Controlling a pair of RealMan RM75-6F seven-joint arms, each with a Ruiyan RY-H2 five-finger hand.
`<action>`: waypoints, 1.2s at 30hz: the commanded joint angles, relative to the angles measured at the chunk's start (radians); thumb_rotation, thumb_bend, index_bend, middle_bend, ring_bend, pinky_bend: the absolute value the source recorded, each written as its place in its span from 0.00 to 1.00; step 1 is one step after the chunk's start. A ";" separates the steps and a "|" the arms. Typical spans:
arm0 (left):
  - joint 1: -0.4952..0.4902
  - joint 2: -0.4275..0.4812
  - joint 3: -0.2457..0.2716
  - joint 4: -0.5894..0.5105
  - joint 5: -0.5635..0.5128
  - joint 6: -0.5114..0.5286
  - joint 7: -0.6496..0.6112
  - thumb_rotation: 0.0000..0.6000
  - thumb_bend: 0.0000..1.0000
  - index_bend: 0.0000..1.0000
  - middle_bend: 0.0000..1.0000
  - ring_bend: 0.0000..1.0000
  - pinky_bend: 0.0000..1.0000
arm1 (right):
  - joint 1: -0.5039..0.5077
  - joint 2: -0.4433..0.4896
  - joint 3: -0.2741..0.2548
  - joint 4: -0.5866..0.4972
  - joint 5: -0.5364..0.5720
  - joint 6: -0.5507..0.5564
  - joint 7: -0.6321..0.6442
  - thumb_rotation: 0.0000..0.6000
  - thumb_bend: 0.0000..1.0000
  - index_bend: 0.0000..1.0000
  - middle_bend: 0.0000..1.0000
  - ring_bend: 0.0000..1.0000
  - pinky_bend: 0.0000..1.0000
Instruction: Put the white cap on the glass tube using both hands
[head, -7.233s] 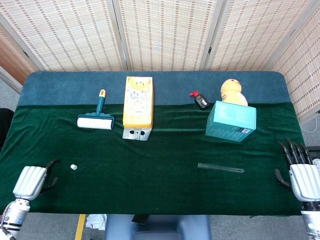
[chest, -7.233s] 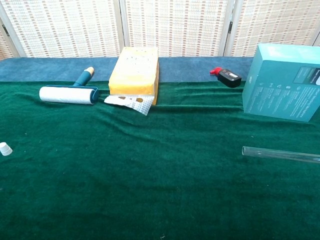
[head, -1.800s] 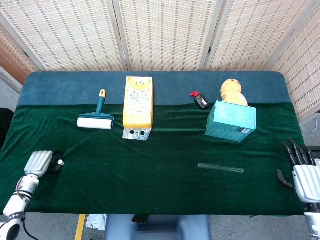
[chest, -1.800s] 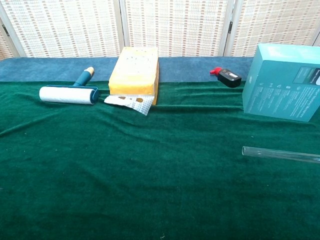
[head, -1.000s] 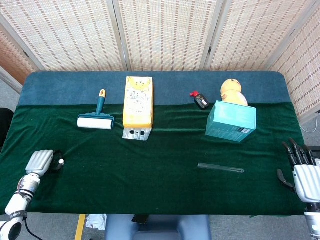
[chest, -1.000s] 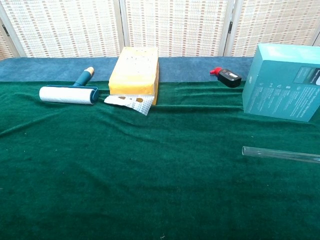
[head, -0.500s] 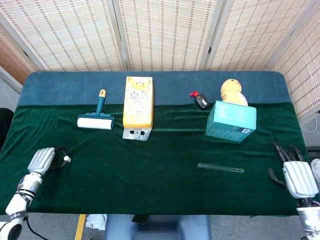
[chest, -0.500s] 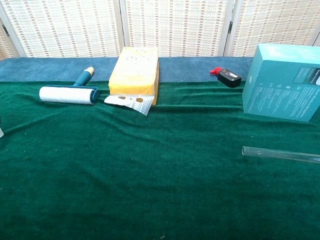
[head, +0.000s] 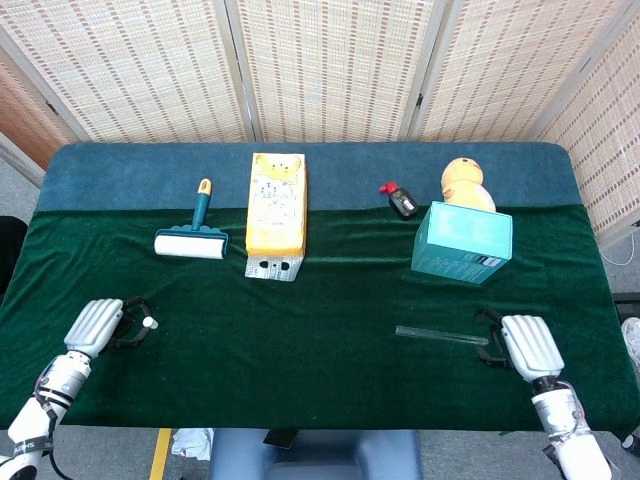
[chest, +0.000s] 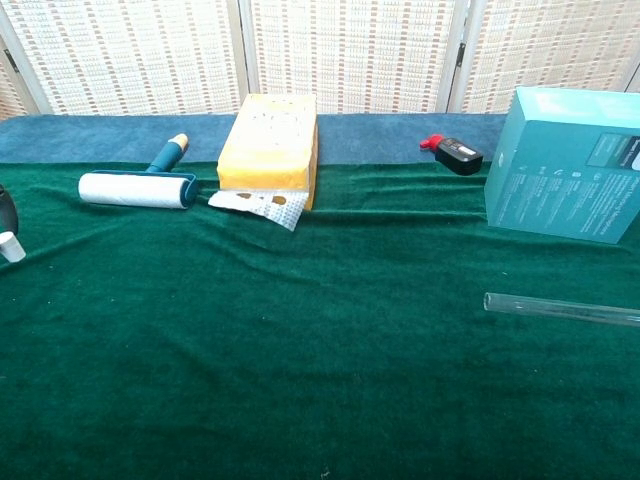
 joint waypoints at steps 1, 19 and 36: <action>0.000 0.001 0.006 -0.003 0.002 -0.003 0.004 1.00 0.53 0.56 1.00 0.90 0.85 | 0.022 -0.054 0.006 0.012 0.051 -0.032 -0.032 1.00 0.31 0.41 0.89 1.00 1.00; -0.010 -0.029 0.021 0.030 -0.010 -0.022 0.003 1.00 0.53 0.55 1.00 0.89 0.85 | 0.160 -0.205 0.045 0.130 0.279 -0.197 -0.157 1.00 0.30 0.45 0.90 1.00 1.00; -0.011 -0.036 0.026 0.039 -0.023 -0.029 0.000 1.00 0.53 0.55 1.00 0.89 0.85 | 0.262 -0.235 0.045 0.160 0.413 -0.246 -0.281 1.00 0.31 0.46 0.90 1.00 1.00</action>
